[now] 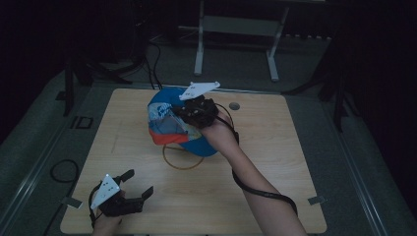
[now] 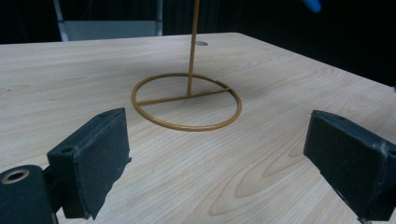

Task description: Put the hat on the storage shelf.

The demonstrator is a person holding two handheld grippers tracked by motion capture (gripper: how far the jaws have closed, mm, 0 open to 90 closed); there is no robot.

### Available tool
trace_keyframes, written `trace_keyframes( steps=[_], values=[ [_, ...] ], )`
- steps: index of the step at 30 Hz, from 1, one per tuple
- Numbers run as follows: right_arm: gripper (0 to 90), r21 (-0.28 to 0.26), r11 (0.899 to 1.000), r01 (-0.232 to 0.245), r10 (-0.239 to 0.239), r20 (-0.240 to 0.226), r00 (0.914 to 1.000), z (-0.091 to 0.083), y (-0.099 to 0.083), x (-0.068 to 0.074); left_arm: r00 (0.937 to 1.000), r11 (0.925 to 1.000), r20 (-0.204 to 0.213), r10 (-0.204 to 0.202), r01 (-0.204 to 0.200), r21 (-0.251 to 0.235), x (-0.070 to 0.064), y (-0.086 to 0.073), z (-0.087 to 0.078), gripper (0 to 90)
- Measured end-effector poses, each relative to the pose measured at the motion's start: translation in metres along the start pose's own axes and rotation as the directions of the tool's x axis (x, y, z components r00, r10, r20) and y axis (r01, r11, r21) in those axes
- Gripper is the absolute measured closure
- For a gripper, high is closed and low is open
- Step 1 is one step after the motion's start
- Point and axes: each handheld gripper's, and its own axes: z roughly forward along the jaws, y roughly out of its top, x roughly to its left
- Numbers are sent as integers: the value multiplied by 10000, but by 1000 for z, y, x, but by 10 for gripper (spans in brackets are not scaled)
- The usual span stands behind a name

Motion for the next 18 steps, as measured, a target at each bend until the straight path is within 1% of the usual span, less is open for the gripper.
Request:
trace_keyframes(
  steps=[1, 2, 6, 9, 10, 11, 12, 13, 14, 15, 16, 18],
  values=[
    [900, -65, 9999, -137, 137, -25, 9999, -3, -6, -3, 10000, 10000, 0, -8, 8, 0, 0, 0, 0, 74],
    [900, -65, 9999, -137, 137, -25, 9999, -3, -6, -3, 10000, 10000, 14, -5, 5, 19, 0, -1, 0, 74],
    [900, -244, 9982, -539, 533, -262, 9982, -9, -20, -8, 10000, 10000, 85, -11, 10, 92, 0, -1, 2, 74],
    [900, -228, 9977, -638, 629, -366, 9973, -10, -25, -8, 9999, 9999, 118, -23, 22, 101, 1, -1, 3, 74],
    [894, -219, 9978, -623, 615, -372, 9974, -11, -29, -8, 9999, 10000, 122, -32, 31, 80, 1, -1, 3, 74],
    [894, -219, 9978, -623, 615, -372, 9974, -11, -29, -8, 9999, 10000, 139, -43, 42, 73, 0, -1, 3, 74],
    [857, -272, 9970, -731, 721, -374, 9967, -11, -32, -9, 9999, 10000, 134, -31, 30, 74, 0, -1, 4, 74],
    [857, -272, 9970, -731, 721, -374, 9967, -11, -32, -9, 9999, 10000, 116, -18, 17, 85, 0, -1, 4, 74],
    [825, -349, 9959, -830, 815, -426, 9958, -11, -35, -10, 9999, 9999, 145, -41, 40, 94, 0, -2, 4, 74],
    [825, -349, 9959, -830, 815, -426, 9958, -11, -35, -10, 9999, 9999, 145, -41, 40, 94, 0, -2, 4, 74],
    [804, -345, 9956, -869, 854, -416, 9955, -10, -38, -11, 9999, 9999, 144, 13, -15, 139, 0, -2, 4, 74],
    [804, -345, 9952, -917, 901, -458, 9949, -10, -40, -11, 9999, 9999, 144, 13, -15, 139, 0, -2, 4, 74]
  ],
)
